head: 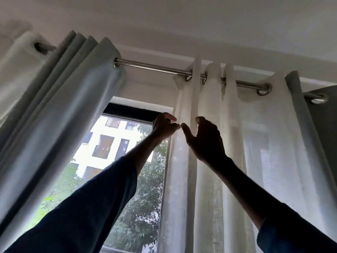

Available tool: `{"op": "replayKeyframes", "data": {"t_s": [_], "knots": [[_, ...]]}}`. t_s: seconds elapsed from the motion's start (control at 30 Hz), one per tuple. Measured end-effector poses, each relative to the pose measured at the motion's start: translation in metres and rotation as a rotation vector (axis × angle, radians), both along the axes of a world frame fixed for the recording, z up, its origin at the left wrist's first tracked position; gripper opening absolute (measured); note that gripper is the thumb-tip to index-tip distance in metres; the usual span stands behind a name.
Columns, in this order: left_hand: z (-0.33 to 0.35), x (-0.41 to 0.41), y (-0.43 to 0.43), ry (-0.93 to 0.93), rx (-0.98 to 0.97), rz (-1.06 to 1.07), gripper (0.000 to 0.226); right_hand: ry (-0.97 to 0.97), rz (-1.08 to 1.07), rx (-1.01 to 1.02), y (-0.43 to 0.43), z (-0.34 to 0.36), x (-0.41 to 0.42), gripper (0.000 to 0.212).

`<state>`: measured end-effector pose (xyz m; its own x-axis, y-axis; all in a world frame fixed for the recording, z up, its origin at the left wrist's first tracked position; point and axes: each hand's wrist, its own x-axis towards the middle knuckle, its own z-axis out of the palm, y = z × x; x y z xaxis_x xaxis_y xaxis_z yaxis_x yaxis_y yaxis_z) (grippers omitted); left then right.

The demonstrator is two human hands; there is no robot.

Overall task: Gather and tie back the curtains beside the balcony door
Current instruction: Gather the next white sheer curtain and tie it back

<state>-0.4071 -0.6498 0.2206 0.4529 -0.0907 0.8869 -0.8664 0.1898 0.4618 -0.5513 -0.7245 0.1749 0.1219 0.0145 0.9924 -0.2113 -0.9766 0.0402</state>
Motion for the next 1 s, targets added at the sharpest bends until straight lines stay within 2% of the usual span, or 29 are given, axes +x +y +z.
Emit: {"op": "replayKeyframes", "data": {"t_s": [0.1,0.17,0.27,0.4,0.5,0.63,0.8,1.0], "knots": [[-0.003,0.004,0.006,0.003,0.051,-0.043,0.025,-0.017,-0.016,0.126,-0.003,0.02,0.007,0.069],[-0.005,0.014,0.007,0.004,0.088,-0.04,0.025,-0.045,-0.009,0.203,-0.008,0.034,0.013,0.062],[-0.009,0.032,0.013,-0.039,0.133,-0.02,0.023,-0.072,-0.022,0.234,-0.011,0.045,0.025,0.047],[-0.012,0.065,0.032,-0.059,0.154,-0.025,0.022,-0.029,-0.118,0.154,0.004,0.051,0.059,0.008],[-0.01,0.092,0.058,-0.085,0.157,-0.039,0.02,0.051,-0.124,0.049,0.041,0.05,0.103,0.02],[0.005,0.123,0.101,-0.054,0.136,-0.144,0.039,0.084,-0.108,-0.004,0.1,0.068,0.154,0.025],[0.032,0.158,0.157,0.057,-0.086,-0.249,0.055,0.155,-0.016,-0.153,0.174,0.073,0.207,0.027],[0.031,0.167,0.189,0.049,-0.015,-0.191,0.06,0.189,-0.046,-0.195,0.164,0.047,0.237,0.033]]}}
